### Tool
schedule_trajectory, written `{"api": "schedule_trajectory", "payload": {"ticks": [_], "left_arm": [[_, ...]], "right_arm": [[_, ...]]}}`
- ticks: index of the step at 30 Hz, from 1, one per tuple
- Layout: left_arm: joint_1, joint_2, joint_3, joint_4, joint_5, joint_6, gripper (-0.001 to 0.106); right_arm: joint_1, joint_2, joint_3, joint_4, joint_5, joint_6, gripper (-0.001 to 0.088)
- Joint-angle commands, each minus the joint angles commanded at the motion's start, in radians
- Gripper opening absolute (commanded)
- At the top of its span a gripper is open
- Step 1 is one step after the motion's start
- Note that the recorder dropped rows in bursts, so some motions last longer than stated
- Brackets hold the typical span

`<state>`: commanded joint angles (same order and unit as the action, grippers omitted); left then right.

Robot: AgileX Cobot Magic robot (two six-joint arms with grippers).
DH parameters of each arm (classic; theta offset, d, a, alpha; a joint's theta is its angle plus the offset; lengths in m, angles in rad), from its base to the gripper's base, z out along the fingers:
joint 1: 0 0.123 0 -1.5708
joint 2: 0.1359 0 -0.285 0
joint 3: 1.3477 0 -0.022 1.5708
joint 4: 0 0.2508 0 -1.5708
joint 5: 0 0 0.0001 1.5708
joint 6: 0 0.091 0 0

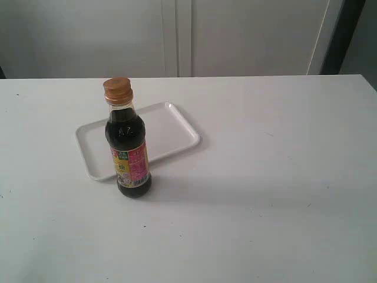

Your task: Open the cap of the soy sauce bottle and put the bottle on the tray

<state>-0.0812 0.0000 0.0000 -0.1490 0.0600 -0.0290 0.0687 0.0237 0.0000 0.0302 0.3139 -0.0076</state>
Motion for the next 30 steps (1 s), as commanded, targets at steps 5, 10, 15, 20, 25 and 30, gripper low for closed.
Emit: {"api": "schedule_trajectory", "payload": {"ticks": [5, 10, 15, 20, 25, 30], "left_arm": [[0.0, 0.0, 0.0, -0.006, -0.054, -0.107, 0.0], [0.0, 0.0, 0.0, -0.006, -0.238, -0.24, 0.0], [0.0, 0.0, -0.008, 0.008, -0.323, -0.265, 0.0], [0.0, 0.021, -0.074, 0.052, -0.291, -0.263, 0.0], [0.0, 0.102, -0.173, 0.054, -0.284, -0.263, 0.0], [0.0, 0.207, -0.257, 0.061, -0.336, -0.267, 0.0]], "right_arm": [[0.0, 0.0, 0.0, 0.0, 0.0, 0.0, 0.0], [0.0, 0.0, 0.0, 0.002, 0.0, 0.008, 0.0], [0.0, 0.0, 0.0, 0.002, 0.0, 0.008, 0.0], [0.0, 0.0, 0.0, 0.002, 0.0, 0.008, 0.0], [0.0, 0.0, 0.0, 0.002, 0.0, 0.008, 0.0], [0.0, 0.0, 0.0, 0.002, 0.0, 0.008, 0.0]]}}
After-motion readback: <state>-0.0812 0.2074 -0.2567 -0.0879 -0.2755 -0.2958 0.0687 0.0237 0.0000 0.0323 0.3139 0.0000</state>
